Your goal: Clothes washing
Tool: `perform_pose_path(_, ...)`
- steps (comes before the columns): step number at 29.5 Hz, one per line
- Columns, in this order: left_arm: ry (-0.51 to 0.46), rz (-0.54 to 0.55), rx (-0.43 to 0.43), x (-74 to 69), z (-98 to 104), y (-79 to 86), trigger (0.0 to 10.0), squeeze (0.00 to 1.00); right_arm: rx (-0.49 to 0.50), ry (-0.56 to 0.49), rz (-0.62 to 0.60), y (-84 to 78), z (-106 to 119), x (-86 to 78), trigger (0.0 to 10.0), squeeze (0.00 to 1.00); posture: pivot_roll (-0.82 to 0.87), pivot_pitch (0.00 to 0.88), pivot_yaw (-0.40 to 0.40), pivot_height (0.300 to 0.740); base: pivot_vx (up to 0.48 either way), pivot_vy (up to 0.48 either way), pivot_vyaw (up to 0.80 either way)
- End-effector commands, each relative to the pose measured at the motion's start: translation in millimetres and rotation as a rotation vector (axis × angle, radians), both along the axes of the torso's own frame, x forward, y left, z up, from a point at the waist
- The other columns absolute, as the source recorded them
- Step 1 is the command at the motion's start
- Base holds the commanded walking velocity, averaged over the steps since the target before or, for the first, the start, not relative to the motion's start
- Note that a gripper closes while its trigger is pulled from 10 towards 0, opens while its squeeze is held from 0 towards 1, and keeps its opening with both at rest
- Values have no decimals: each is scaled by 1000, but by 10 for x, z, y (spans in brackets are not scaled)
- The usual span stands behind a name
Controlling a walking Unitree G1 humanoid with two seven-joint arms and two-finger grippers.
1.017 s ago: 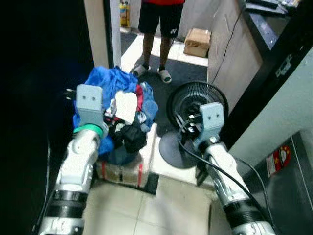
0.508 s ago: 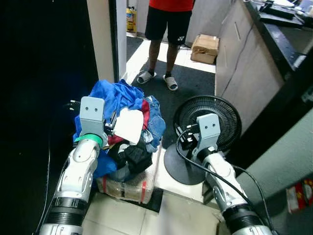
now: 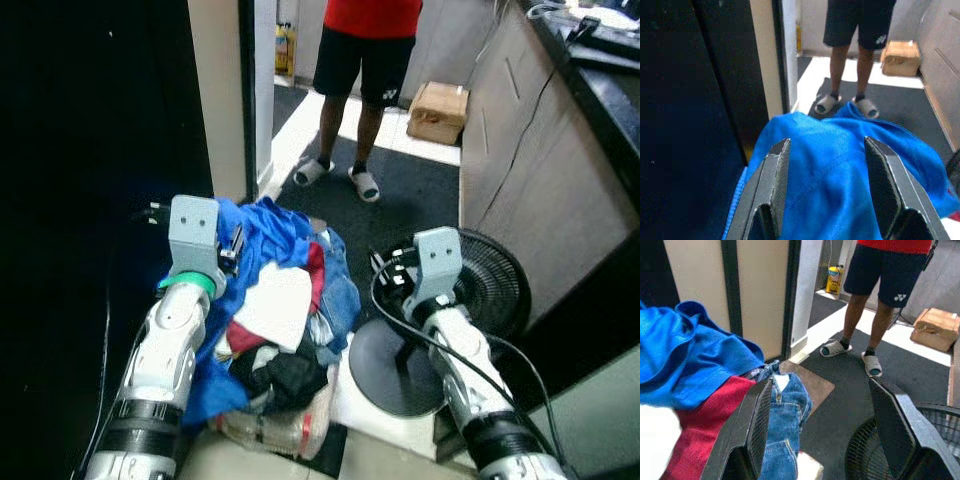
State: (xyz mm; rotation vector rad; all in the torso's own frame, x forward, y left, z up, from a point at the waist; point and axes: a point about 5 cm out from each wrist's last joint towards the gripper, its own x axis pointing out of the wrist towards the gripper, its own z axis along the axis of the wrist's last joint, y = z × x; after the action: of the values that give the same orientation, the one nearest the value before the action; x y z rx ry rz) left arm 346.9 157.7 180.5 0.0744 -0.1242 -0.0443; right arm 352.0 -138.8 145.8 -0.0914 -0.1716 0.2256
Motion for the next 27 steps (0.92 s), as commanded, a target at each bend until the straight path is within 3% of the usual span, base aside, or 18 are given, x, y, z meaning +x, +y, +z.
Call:
perform_pose_path(1,13,-8,9,-8,-35,-28,10000,0,10,14,0,-12,-58,-22,10000,0,38,45,-26,740,0,0,0)
perform_pose_path(13,67,-3,-19,-71,-242,44,10000,0,7,19,-5,-42,-86,-28,10000,0,16,35,-44,740,0,0,0)
perform_pose_path(21,73,-31,-88,-72,-331,-115,10000,0,-11,31,-40,-257,-62,-19,10000,0,-39,17,-70,740,0,0,0)
perform_pose_path(27,71,-43,-69,-26,-303,-79,10000,0,22,36,-65,-245,-96,-18,10000,0,-37,9,-35,740,0,0,0)
